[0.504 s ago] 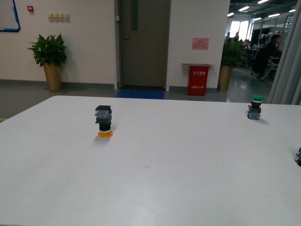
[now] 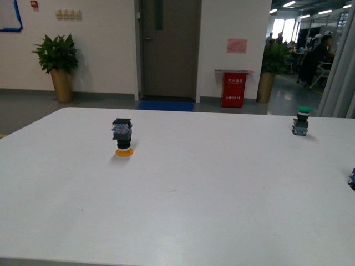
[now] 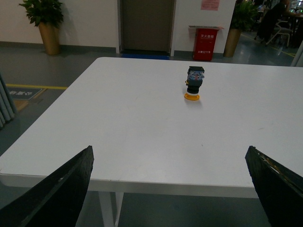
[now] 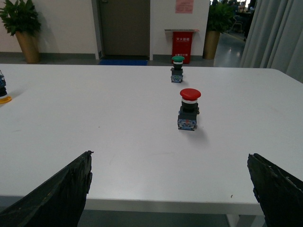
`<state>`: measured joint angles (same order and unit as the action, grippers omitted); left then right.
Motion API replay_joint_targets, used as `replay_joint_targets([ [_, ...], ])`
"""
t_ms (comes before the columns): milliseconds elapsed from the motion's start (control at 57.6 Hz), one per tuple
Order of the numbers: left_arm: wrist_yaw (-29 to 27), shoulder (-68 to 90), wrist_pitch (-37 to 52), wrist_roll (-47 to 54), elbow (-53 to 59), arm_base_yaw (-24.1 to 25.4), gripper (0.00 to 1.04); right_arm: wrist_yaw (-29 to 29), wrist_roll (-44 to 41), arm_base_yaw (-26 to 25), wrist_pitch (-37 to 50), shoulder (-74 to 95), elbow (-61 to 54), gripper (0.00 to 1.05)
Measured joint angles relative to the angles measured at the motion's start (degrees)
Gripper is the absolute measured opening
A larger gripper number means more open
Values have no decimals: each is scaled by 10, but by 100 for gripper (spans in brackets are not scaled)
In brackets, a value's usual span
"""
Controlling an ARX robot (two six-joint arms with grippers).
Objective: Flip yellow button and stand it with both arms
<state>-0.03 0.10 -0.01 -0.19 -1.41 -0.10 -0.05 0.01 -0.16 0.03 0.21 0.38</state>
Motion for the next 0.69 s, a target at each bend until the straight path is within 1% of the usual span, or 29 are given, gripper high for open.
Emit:
replay_joint_targets([
  [400, -3, 1, -1, 1, -1, 0, 99, 0, 0, 0, 0, 0, 0, 98],
  [417, -22, 13, -20, 6, -6, -7, 99, 0, 0, 0, 0, 0, 0, 98],
  [434, -65, 38, -71, 23, -26, -19, 99, 0, 0, 0, 0, 0, 0, 98],
  [469, -99, 80, -116, 35, -50, -27, 99, 0, 0, 0, 0, 0, 0, 98],
  [504, -121, 131, -127, 46, -69, -28, 99, 0, 0, 0, 0, 0, 0, 98],
  [539, -132, 181, -111, 56, -84, -29, 99, 0, 0, 0, 0, 0, 0, 98],
  [573, -136, 231, -77, 67, -99, -28, 99, 0, 0, 0, 0, 0, 0, 98],
  [608, -130, 315, -7, 76, -133, -24, 99, 0, 0, 0, 0, 0, 0, 98],
  [695, -128, 435, 86, 87, -205, -23, 99, 0, 0, 0, 0, 0, 0, 98],
])
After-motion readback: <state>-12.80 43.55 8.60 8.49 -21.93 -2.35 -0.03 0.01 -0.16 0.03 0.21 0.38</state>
